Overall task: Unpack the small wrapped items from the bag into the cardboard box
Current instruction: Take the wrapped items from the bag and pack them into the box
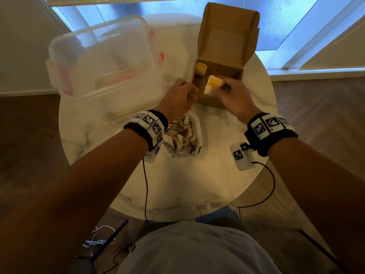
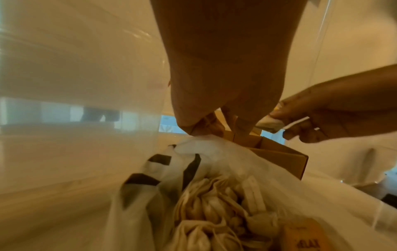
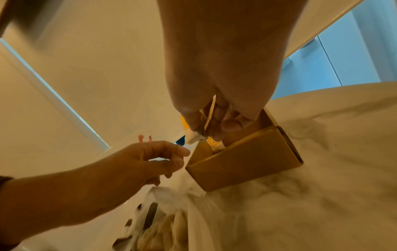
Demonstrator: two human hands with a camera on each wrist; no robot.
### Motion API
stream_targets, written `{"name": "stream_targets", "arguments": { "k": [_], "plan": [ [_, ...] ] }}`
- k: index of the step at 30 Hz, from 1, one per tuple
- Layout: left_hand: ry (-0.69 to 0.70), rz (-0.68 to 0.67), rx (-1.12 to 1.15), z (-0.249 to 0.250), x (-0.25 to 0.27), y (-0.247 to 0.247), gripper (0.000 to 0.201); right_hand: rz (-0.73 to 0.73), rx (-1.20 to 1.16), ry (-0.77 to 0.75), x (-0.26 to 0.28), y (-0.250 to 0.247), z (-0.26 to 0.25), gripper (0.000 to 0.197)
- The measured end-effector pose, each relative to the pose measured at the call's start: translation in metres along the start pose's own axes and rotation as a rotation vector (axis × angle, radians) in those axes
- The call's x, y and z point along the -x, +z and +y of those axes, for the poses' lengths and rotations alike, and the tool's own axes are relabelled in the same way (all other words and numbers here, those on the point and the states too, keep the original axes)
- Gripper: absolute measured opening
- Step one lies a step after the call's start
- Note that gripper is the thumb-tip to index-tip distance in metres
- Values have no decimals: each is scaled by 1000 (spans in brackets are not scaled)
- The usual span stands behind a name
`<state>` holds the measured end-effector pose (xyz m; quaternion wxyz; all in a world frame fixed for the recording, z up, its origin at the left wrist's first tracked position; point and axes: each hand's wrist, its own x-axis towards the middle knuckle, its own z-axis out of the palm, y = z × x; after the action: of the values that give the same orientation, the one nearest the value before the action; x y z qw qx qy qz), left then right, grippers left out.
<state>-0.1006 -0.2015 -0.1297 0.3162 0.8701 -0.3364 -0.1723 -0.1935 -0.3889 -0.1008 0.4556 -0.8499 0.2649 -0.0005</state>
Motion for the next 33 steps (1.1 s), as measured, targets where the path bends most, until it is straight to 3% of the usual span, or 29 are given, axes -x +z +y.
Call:
{"name": "stream_targets", "arguments": {
  "k": [6,13,21,33],
  "plan": [
    [48,-5,-177,-5,-9,17,19,-25,102,24,-51,13,3,22],
    [144,31,-204,-11,5,20,23,-97,150,64,-83,45,14,24],
    [169,17,-176,-13,12,21,32,107,78,191,-90,63,18,12],
    [148,13,-130,-13,11,20,27,36,32,122,-85,63,12,18]
  ]
}}
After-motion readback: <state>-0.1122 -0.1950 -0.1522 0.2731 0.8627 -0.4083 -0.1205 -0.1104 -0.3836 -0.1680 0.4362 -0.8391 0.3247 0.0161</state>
